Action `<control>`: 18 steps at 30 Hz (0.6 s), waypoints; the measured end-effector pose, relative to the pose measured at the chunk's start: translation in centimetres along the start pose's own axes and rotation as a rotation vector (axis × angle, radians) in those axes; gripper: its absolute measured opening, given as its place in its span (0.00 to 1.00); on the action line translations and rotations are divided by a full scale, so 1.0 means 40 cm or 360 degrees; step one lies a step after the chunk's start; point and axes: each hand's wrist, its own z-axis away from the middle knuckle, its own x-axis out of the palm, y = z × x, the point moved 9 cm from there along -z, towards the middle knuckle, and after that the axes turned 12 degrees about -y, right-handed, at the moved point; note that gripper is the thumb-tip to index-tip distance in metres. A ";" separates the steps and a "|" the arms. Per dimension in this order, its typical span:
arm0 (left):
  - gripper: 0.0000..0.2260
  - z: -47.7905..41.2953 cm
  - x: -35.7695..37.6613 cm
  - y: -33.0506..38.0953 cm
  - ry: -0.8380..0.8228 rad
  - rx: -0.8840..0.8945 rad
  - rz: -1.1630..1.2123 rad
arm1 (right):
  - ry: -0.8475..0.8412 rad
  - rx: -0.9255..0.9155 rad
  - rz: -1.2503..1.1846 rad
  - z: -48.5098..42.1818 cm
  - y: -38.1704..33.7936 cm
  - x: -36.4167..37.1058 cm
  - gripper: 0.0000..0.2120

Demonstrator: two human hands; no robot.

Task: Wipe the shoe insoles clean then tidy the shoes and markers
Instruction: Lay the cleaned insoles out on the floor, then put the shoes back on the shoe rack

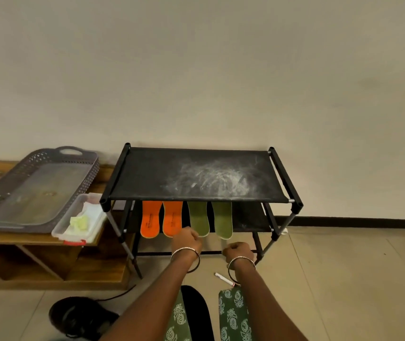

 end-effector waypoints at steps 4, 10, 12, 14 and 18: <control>0.07 -0.081 0.081 -0.062 -0.0221 -0.0116 0.0014 | -0.0035 0.0094 0.0030 -0.101 0.014 0.031 0.15; 0.07 -0.199 0.157 -0.112 -0.0263 -0.0271 0.0054 | 0.0078 0.0209 -0.0011 -0.213 0.003 0.014 0.09; 0.08 -0.210 0.160 -0.121 -0.0252 -0.0330 0.0078 | 0.0077 0.0251 -0.0015 -0.238 0.015 0.020 0.09; 0.06 -0.211 0.161 -0.136 -0.0310 -0.0442 0.0176 | 0.0067 0.0325 0.0030 -0.241 0.019 0.021 0.09; 0.04 -0.130 0.115 -0.149 -0.0378 -0.0700 0.0283 | -0.0058 0.0517 0.0112 -0.175 0.042 0.040 0.09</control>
